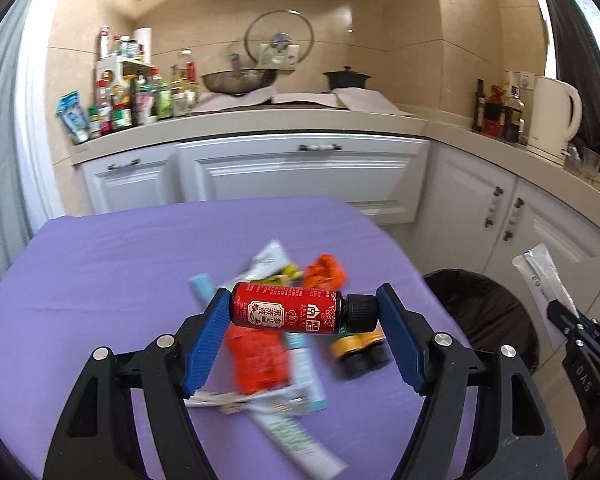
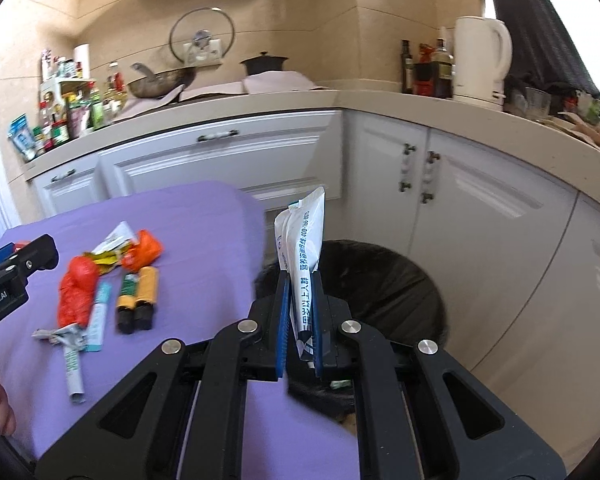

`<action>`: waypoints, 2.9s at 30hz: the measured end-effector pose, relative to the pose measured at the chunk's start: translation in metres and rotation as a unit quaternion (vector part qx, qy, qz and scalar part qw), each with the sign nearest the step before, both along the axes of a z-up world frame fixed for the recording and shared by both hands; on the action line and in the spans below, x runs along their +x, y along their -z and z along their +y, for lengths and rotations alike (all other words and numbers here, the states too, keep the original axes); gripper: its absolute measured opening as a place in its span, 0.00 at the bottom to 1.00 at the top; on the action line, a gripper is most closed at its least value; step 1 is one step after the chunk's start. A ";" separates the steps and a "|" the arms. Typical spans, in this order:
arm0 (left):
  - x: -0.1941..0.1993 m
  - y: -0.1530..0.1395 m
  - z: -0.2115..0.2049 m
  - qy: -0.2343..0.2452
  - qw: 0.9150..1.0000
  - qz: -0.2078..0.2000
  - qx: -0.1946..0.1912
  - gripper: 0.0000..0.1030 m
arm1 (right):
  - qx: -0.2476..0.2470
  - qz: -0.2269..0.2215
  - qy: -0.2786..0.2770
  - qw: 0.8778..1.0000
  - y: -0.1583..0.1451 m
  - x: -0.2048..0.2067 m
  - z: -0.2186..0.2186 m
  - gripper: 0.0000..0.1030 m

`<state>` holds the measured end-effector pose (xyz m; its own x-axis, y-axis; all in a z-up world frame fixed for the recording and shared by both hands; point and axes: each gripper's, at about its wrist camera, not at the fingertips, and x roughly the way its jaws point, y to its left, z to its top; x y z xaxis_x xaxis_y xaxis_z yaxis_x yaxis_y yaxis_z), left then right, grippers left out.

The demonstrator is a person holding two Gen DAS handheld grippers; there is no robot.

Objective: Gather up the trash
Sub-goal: 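Carry the red bottle and white tube over the bin and release both, then move both open tools back over the table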

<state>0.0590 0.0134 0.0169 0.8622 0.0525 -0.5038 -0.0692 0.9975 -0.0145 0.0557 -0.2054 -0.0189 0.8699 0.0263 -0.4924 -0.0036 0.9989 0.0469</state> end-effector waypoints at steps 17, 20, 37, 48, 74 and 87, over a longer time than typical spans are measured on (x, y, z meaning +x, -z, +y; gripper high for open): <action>0.038 0.021 -0.110 0.070 0.997 0.016 0.024 0.69 | 0.007 0.030 0.039 0.999 0.031 0.025 -0.061 0.09; 0.046 0.026 -0.121 0.074 0.996 0.024 0.030 0.70 | 0.009 0.033 0.043 0.998 0.034 0.029 -0.069 0.09; 0.086 0.052 -0.165 0.095 0.992 0.072 0.049 0.70 | 0.024 0.054 0.052 0.997 0.055 0.059 -0.098 0.10; 0.096 0.059 -0.172 0.100 0.989 0.096 0.053 0.77 | 0.034 0.058 0.059 0.996 0.061 0.067 -0.107 0.24; 0.092 0.053 -0.170 0.111 0.989 0.093 0.041 0.83 | 0.034 0.056 0.076 0.995 0.051 0.057 -0.108 0.24; 0.059 0.026 -0.106 0.079 0.993 0.078 0.049 0.83 | 0.034 0.052 0.039 0.997 0.039 0.040 -0.067 0.24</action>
